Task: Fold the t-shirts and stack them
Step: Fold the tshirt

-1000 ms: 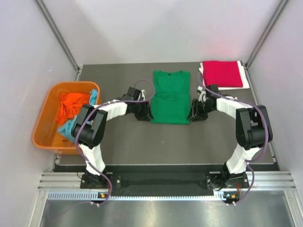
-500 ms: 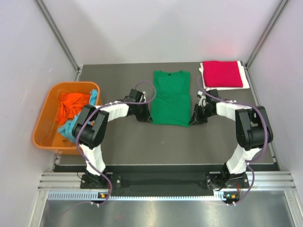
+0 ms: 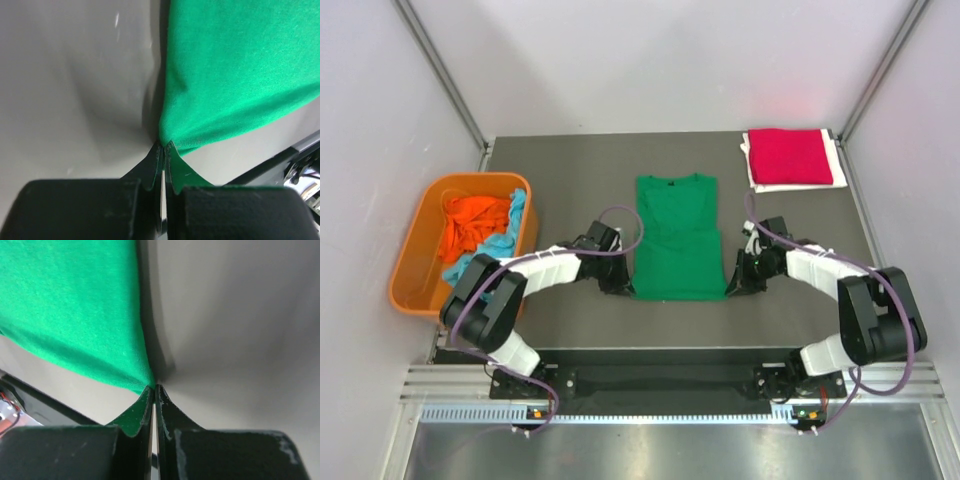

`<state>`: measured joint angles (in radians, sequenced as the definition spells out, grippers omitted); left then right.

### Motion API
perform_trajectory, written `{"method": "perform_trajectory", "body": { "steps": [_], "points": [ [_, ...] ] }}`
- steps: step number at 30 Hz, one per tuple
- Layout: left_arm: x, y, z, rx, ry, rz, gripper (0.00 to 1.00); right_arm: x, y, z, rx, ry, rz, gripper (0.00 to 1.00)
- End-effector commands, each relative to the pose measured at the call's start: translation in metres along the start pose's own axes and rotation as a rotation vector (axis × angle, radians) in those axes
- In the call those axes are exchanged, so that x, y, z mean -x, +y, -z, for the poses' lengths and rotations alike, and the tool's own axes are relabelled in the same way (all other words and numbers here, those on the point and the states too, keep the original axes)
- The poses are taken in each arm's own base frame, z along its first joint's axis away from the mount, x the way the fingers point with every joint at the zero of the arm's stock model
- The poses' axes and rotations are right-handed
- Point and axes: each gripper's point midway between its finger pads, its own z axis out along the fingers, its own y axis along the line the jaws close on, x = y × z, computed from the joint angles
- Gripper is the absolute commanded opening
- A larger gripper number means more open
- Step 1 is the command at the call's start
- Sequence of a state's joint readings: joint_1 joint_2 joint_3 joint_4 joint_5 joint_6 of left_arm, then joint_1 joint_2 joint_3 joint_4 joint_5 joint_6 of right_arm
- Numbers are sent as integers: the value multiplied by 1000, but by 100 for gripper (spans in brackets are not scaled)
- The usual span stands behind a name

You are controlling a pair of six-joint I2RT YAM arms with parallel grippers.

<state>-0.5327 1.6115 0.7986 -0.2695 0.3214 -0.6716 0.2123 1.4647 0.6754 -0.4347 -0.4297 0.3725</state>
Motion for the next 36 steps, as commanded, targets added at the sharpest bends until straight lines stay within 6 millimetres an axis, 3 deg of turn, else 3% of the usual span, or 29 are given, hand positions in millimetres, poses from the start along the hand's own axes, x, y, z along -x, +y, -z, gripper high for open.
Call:
{"method": "perform_trajectory", "body": {
  "steps": [1, 5, 7, 11, 15, 18, 23, 36],
  "points": [
    [-23, 15, 12, 55, 18, 21, 2, -10, 2, 7, -69, -17, 15, 0],
    [-39, 20, 20, 53, 21, 54, 12, -27, 8, 6, -112, -12, 15, 4],
    [-39, 16, 28, 34, 2, 57, 25, -27, 5, 11, -142, -42, -15, 16],
    [-40, 11, 39, 11, -17, 69, 38, -29, 0, 19, -179, -81, -87, 34],
    [-39, 5, 42, -26, -39, 95, 42, -34, 11, 22, -129, -127, -253, 45],
    [-39, 2, 36, -61, -53, 134, 43, -33, 26, 23, -44, -169, -315, 48],
    [-40, 2, 25, -99, -68, 188, 44, -27, 34, 23, 1, -222, -359, 51],
    [-37, 21, 12, -24, -103, 227, 42, -35, 27, 1, -41, -217, -405, 51]
  ]
}}
